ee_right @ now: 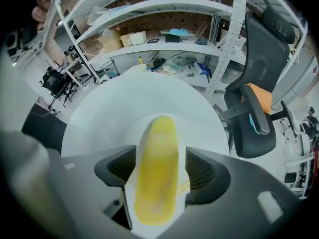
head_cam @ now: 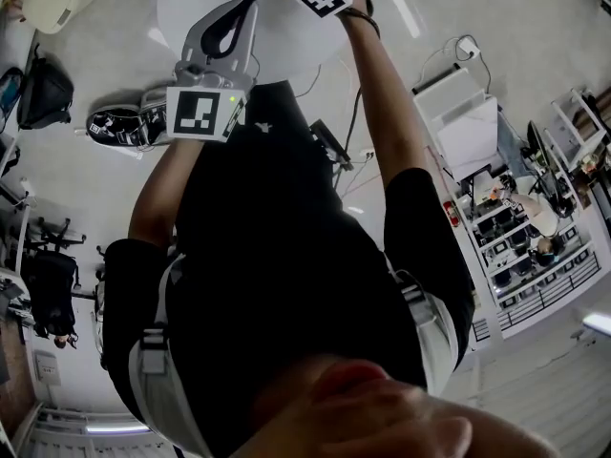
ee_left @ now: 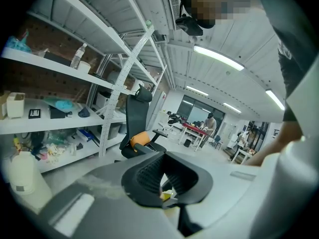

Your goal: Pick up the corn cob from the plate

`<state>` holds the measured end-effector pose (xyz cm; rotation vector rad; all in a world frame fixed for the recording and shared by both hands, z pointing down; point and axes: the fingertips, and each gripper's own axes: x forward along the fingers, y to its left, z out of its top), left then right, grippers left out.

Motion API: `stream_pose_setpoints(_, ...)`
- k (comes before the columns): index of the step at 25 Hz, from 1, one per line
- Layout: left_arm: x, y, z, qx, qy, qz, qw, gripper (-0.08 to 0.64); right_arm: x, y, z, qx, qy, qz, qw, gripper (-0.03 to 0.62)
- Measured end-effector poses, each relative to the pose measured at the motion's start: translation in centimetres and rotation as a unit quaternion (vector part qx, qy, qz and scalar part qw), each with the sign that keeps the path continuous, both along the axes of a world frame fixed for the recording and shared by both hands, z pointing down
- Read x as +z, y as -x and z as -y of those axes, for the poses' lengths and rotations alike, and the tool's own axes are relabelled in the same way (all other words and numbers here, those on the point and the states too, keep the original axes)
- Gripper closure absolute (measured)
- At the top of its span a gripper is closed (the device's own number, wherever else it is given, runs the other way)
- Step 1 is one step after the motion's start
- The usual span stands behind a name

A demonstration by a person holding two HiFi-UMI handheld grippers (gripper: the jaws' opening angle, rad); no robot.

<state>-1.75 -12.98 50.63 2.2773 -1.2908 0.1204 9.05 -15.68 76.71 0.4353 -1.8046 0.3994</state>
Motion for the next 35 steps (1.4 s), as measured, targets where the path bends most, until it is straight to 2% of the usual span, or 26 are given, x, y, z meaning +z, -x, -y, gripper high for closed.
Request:
stream_pose_setpoints(5,0.2,0.4,0.1,-0.009,0.007,-0.004,0.9999,0.554,1.3,0.2,-0.9,-0.008,0.034,-0.012,0.999,0.275)
stream_pose_setpoints(11,0.8,1.2,0.1,-0.015,0.011,-0.003,0.9998,0.554,2.6,0.2,-1.0,-0.013,0.047,-0.029,0.998,0.275)
stream_pose_setpoints(25,1.4,1.5,-0.2,-0.016,0.013,-0.005,0.9998,0.554,2.9,0.1,-0.8,-0.014,0.049,-0.044,0.998,0.273)
stream_pose_setpoints(27,1.3,1.3,-0.3,-0.012,0.008,-0.003,0.9999,0.554,2.5,-0.1,-0.6,-0.011,0.043,-0.046,0.998,0.283)
stream_pose_setpoints(29,1.2,1.3,-0.5,-0.011,0.008,-0.002,0.9999,0.554,2.2,-0.3,-0.2,-0.003,0.034,-0.049,0.998,0.327)
stream_pose_setpoints(35,1.4,1.7,-1.1,-0.013,0.012,0.0,0.9998,0.554,2.0,-0.1,0.1,0.009,0.028,-0.047,0.998,0.333)
